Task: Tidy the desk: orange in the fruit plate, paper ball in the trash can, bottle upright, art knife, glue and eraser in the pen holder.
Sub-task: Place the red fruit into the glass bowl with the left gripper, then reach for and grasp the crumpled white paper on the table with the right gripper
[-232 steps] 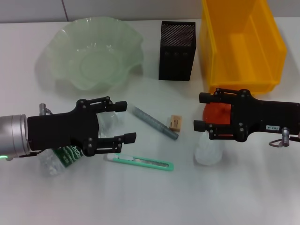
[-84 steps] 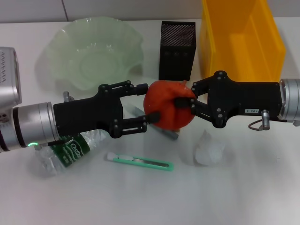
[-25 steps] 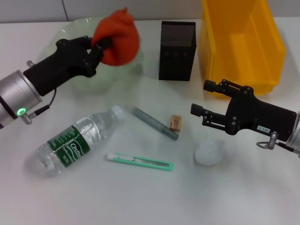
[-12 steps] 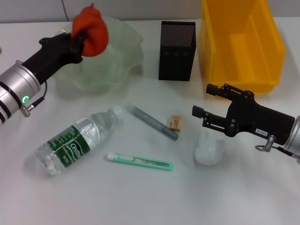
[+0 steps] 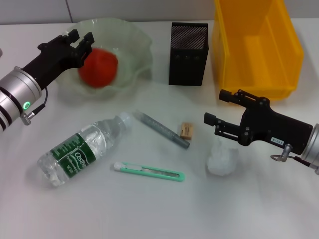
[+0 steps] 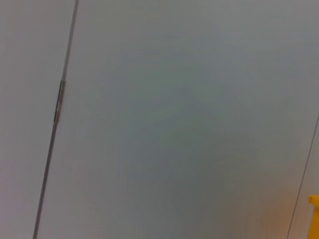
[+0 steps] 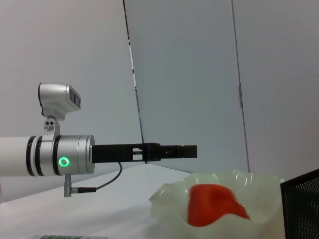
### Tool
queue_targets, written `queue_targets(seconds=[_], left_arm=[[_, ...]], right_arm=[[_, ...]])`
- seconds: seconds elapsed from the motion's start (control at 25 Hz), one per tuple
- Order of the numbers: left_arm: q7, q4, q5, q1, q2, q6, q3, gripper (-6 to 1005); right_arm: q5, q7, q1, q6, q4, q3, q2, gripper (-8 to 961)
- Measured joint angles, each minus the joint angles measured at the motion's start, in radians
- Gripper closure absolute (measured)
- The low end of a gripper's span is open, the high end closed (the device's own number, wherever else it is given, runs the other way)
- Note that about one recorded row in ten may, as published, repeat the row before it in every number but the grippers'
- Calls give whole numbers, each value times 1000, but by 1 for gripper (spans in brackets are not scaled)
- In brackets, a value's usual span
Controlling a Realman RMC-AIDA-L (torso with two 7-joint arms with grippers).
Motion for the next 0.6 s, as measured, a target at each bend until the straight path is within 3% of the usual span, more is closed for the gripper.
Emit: queue_targets(seconds=[0.32,0.6], left_arm=[[0,-5,4,-6,-1,20,7,518],[-73,31,8,36,14,202,78,304]], right_arm=[[9,0,0,0,0,0,0,230],[9,3,1,-2,-3,0,-3,234]])
